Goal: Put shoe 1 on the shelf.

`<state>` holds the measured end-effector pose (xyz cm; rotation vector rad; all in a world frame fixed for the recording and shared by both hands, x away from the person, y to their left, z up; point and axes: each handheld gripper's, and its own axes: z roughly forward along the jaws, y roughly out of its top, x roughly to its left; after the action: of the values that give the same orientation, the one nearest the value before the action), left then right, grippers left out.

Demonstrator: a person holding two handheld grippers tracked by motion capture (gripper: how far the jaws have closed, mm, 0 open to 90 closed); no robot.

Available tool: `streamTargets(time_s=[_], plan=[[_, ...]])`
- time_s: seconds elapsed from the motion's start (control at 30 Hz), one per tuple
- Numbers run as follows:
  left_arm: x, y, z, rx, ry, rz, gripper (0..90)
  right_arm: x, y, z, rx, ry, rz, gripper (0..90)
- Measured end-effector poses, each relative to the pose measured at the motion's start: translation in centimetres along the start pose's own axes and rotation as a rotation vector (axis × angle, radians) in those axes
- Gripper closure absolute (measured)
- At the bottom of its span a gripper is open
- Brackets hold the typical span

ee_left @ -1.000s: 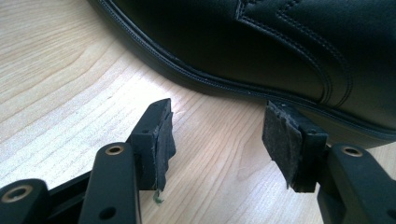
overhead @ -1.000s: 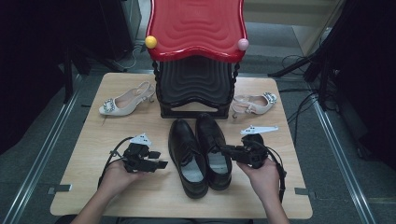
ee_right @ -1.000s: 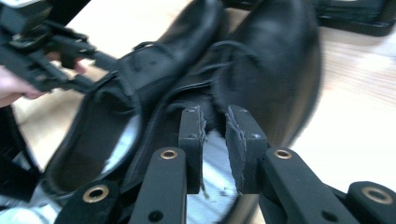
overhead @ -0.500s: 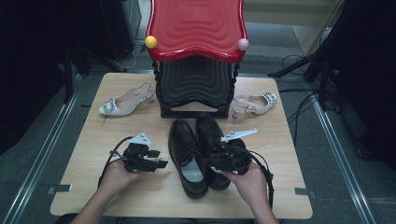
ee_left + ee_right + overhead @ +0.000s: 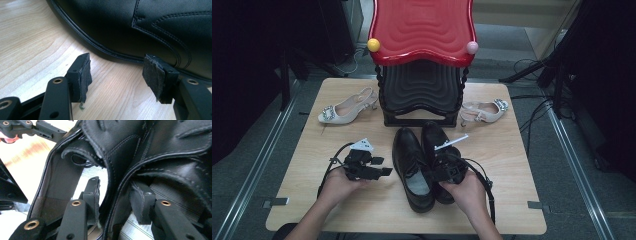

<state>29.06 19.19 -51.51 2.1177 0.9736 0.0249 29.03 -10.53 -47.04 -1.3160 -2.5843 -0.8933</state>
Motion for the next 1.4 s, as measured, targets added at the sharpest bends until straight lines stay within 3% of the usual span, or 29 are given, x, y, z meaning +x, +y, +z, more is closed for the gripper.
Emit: streamTargets(time_s=[0.07,0.1,0.23,0.43,0.5,0.67,0.83,1.1,1.27,1.4], plan=[[0.0,0.1,0.0,0.003,-0.002,0.000,39.9,-0.1,0.1,0.2,0.008,0.004,0.004,58.8],[0.0,0.1,0.0,0.003,0.001,0.001,40.0,-0.5,0.3,1.1,0.043,0.013,0.047,55.0],[0.2,0.1,-0.2,-0.009,0.002,-0.001,40.0,-0.5,0.5,1.4,0.054,-0.012,0.052,58.2],[0.3,0.1,-0.3,-0.020,0.008,-0.011,40.0,0.3,0.9,1.6,0.089,-0.117,-0.023,71.9],[0.3,0.1,-0.4,-0.018,0.007,-0.006,40.0,0.2,0.9,1.6,0.090,-0.123,-0.028,73.9],[0.4,0.1,-0.5,-0.024,0.017,-0.008,40.1,-0.7,0.7,1.1,0.082,-0.093,0.030,80.5],[0.5,0.1,-0.5,-0.027,0.015,-0.015,40.1,-2.2,0.3,0.5,0.071,-0.027,0.062,82.2],[0.6,0.0,-0.6,-0.028,0.018,-0.017,40.1,-2.5,0.1,-0.7,0.050,-0.029,0.069,83.4],[0.6,0.0,-0.5,-0.021,0.017,-0.015,40.2,-3.2,0.1,-1.7,0.024,0.030,0.094,83.4],[0.6,0.0,-0.6,-0.025,0.017,-0.017,40.3,-2.9,0.3,-3.0,0.002,0.087,0.105,83.4]])
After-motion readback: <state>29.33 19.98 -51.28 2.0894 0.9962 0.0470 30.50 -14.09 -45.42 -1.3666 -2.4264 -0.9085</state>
